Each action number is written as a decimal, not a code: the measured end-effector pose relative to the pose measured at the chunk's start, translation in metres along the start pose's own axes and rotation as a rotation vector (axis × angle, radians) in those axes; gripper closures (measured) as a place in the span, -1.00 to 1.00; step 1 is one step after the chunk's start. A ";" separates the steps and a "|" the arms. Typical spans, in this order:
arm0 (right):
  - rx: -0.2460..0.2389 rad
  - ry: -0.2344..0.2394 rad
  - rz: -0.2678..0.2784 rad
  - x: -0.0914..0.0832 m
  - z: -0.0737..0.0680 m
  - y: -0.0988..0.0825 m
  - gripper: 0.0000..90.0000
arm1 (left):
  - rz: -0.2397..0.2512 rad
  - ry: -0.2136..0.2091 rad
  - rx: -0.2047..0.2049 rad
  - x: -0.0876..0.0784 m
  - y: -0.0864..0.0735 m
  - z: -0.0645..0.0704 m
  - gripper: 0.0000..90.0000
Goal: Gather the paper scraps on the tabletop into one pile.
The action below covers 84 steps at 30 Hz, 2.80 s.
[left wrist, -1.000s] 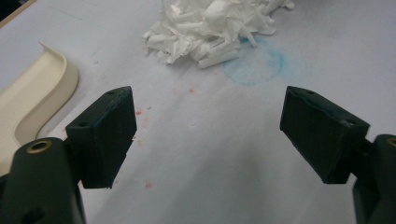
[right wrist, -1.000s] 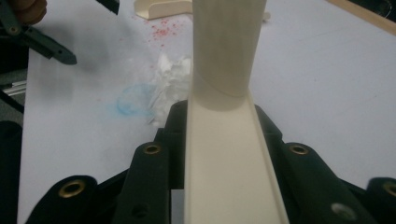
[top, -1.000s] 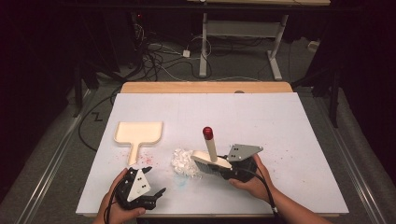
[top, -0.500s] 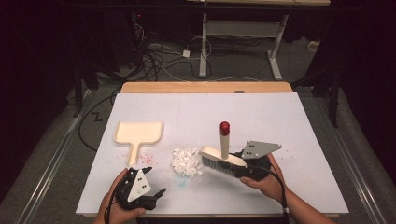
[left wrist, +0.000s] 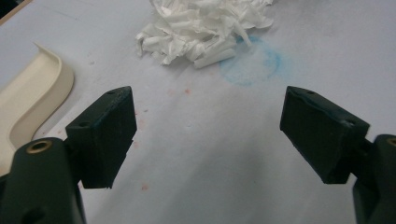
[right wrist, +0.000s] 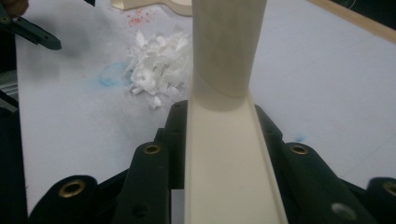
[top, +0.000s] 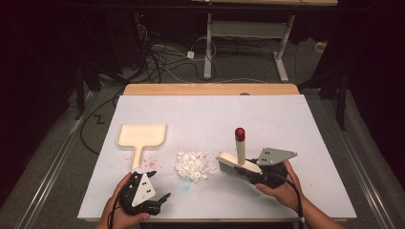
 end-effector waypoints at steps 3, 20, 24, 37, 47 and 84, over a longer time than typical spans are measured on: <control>-0.011 0.007 0.001 0.015 -0.004 0.005 0.51 | 0.001 0.005 0.009 0.001 0.000 -0.001 -0.61; -0.015 0.030 0.077 0.024 -0.004 0.027 0.51 | 0.010 0.005 0.006 -0.002 -0.002 -0.001 -0.61; -0.005 0.012 0.083 0.003 0.004 0.021 0.51 | 0.005 0.007 0.009 -0.001 -0.001 -0.001 -0.61; 0.022 -0.016 0.054 -0.041 0.014 -0.002 0.51 | 0.005 0.003 -0.011 0.000 -0.003 -0.004 -0.61; 0.113 0.063 -0.052 -0.081 0.016 -0.026 0.51 | 0.001 0.005 -0.002 0.000 -0.002 -0.002 -0.61; 0.106 -0.378 0.067 -0.094 0.033 -0.058 -0.39 | 0.014 0.015 0.005 0.001 0.002 -0.002 -0.61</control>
Point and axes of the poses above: each handheld gripper's, and its own axes: x roughly forward along the jaws, y roughly out of its top, z roughly to its right, the point moved 1 cm from there along x, roughly forward along the jaws, and after that the axes turned 7 degrees about -z, right-handed, at the moved point
